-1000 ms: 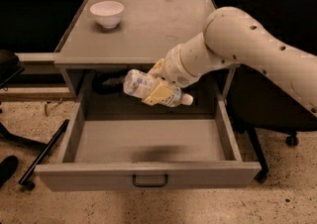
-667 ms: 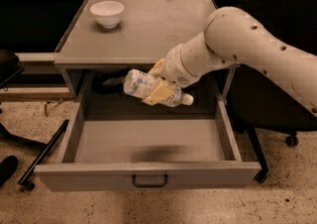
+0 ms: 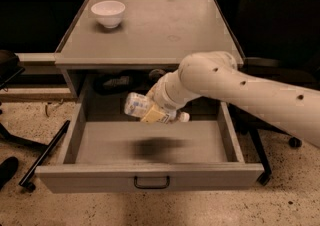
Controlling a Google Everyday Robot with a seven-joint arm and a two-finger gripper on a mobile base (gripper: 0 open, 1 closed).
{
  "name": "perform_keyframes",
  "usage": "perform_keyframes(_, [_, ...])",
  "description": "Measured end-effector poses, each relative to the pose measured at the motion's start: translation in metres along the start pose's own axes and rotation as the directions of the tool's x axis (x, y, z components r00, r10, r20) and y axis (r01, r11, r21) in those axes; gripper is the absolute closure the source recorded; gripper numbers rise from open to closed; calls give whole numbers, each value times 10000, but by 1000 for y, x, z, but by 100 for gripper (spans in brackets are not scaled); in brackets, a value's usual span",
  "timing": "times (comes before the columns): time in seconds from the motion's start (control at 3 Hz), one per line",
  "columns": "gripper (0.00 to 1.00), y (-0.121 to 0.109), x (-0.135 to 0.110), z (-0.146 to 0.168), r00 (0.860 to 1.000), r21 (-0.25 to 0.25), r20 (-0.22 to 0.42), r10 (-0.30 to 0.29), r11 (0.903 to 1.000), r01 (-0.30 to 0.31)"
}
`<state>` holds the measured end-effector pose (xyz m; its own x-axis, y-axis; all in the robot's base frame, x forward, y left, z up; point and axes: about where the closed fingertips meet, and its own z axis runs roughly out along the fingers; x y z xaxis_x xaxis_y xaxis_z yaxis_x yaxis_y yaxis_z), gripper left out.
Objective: Place blue plastic bottle into top drawer
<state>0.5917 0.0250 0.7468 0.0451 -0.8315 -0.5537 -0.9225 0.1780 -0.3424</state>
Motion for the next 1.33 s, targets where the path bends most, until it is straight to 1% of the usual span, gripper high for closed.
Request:
perform_keyframes(0.33, [100,6,14,51,9990,105,-440,-47,9999,52])
perform_keyframes(0.67, [100,22,24,87,9986,-518,-532,-18,9987,-10])
perform_keyframes(1.0, [100,43,34,118,9978,-1356,-607,-253,9906,169])
perform_keyframes(1.33, [100,43,34,118,9978,-1362,-607,-254,9905,170])
